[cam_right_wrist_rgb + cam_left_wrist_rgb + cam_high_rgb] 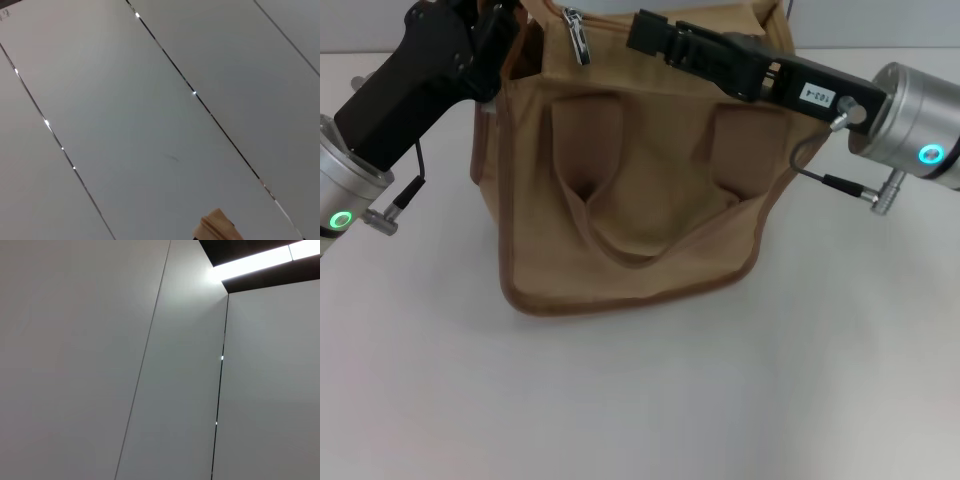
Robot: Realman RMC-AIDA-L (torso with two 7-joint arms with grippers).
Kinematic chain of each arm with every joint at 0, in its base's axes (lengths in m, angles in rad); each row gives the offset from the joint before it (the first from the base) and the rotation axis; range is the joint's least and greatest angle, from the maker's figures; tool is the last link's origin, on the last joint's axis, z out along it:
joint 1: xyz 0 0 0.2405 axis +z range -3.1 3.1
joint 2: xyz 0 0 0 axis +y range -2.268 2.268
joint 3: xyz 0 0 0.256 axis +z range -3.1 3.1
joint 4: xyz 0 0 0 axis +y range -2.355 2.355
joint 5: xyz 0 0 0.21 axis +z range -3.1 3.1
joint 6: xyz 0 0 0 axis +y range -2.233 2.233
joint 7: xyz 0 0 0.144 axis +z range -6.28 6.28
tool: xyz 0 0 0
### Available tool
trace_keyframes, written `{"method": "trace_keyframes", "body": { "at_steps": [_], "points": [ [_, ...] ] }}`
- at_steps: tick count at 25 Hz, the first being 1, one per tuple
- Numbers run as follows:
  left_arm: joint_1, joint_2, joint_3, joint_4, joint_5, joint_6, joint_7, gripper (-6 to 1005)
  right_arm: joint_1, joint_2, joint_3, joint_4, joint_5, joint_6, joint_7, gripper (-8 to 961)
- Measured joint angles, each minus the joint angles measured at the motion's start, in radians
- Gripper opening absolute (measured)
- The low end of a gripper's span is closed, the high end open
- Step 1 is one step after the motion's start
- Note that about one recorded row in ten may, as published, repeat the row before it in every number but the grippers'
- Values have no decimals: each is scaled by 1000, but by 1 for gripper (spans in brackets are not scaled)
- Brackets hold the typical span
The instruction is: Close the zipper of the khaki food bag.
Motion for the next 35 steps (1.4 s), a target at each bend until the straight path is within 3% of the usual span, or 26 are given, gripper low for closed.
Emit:
{"method": "trace_keyframes", "body": {
  "at_steps": [10, 31, 35],
  "points": [
    [-28, -1, 1, -26, 2, -18, 9, 18, 68, 2, -92, 8, 6, 118, 12, 376],
    [-27, -1, 1, -29, 1, -17, 3, 18, 71, 2, -134, -8, 6, 160, 32, 375],
    [-23, 0, 1, -29, 1, -16, 2, 17, 68, 2, -143, -11, 8, 110, -34, 375]
  ]
}}
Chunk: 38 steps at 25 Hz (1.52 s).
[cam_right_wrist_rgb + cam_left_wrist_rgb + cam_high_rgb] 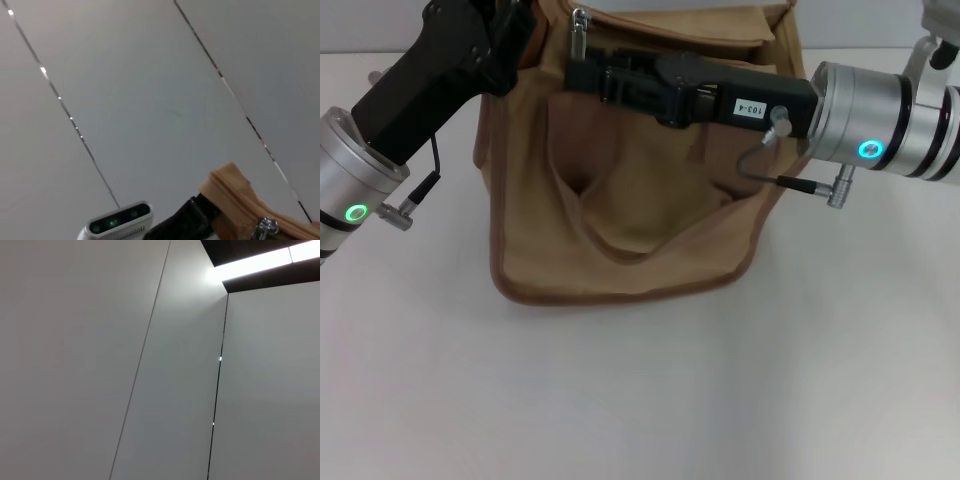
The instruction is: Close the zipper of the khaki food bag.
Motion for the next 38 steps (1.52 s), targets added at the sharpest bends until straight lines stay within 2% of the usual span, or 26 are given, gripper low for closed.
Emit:
{"method": "trace_keyframes", "body": {
  "at_steps": [8, 16, 35, 38],
  "points": [
    [3, 1, 0, 0, 0, 2, 0, 18, 0, 1, -1, -1, 27, -21, -11, 376],
    [4, 0, 0, 0, 0, 2, -1, 18, 4, 0, -9, 5, 50, 32, 3, 376],
    [5, -2, 6, -2, 0, 6, 0, 18, 20, 1, -34, 2, 62, 44, 33, 366],
    [3, -2, 11, -8, -1, 12, 3, 17, 21, 1, -63, 1, 99, 39, 35, 366]
  ]
}}
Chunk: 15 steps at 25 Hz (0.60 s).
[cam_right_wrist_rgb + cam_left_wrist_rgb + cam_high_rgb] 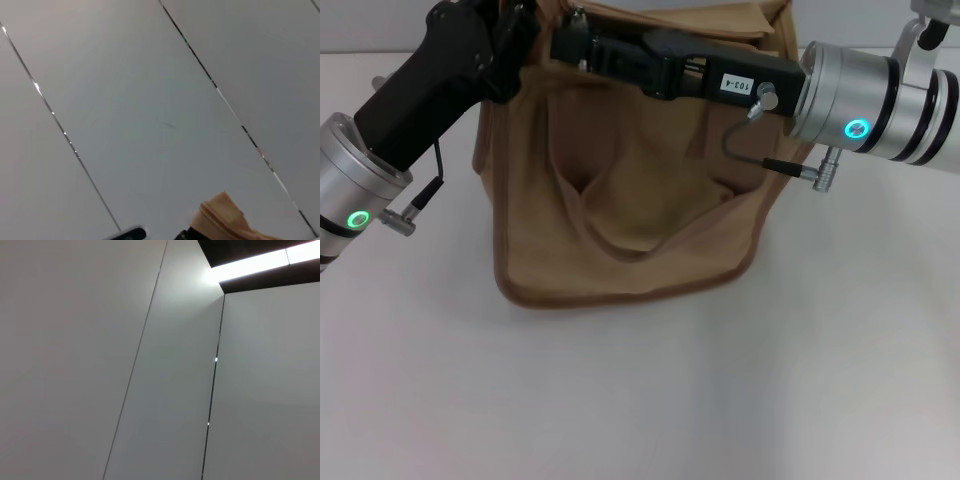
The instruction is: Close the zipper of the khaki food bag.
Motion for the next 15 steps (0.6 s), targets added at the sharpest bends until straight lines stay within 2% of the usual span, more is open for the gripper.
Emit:
{"method": "trace_keyframes", "body": {
  "at_steps": [13, 15],
  "points": [
    [2, 2, 0, -3, -6, -4, 4, 18, -5, 1, -24, 1, 20, 28, 4, 366],
    [1, 2, 0, -3, -6, -4, 3, 18, -11, 1, -25, 1, 19, 32, -1, 326]
  ]
}}
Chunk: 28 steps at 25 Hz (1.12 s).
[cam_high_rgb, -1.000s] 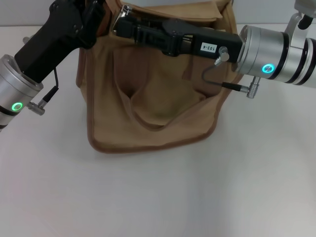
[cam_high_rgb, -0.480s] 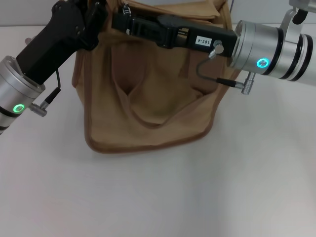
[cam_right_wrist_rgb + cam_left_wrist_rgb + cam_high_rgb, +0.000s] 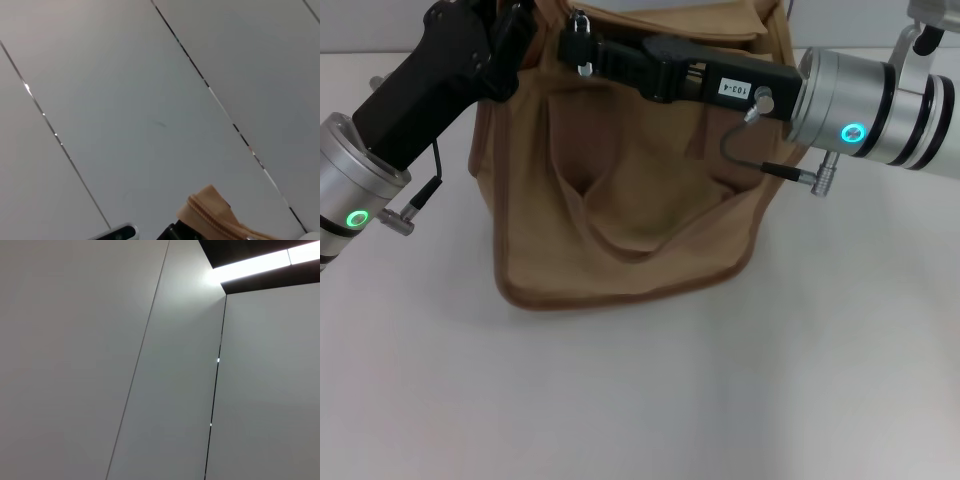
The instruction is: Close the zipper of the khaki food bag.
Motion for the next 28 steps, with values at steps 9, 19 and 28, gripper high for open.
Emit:
{"method": "trace_keyframes", "body": {
  "at_steps": [9, 19, 28],
  "points": [
    [1, 0, 0, 0, 2, 4, -1, 17, -3, -1, -1, -3, 1, 2, 5, 25],
    [44, 3, -18, 6, -7, -6, 5, 18, -44, -8, 8, -14, 1, -2, 36, -1],
    [86, 8, -60, 25, -32, -4, 5, 18, -122, -12, 17, -63, -1, 12, 48, 0]
  ]
}}
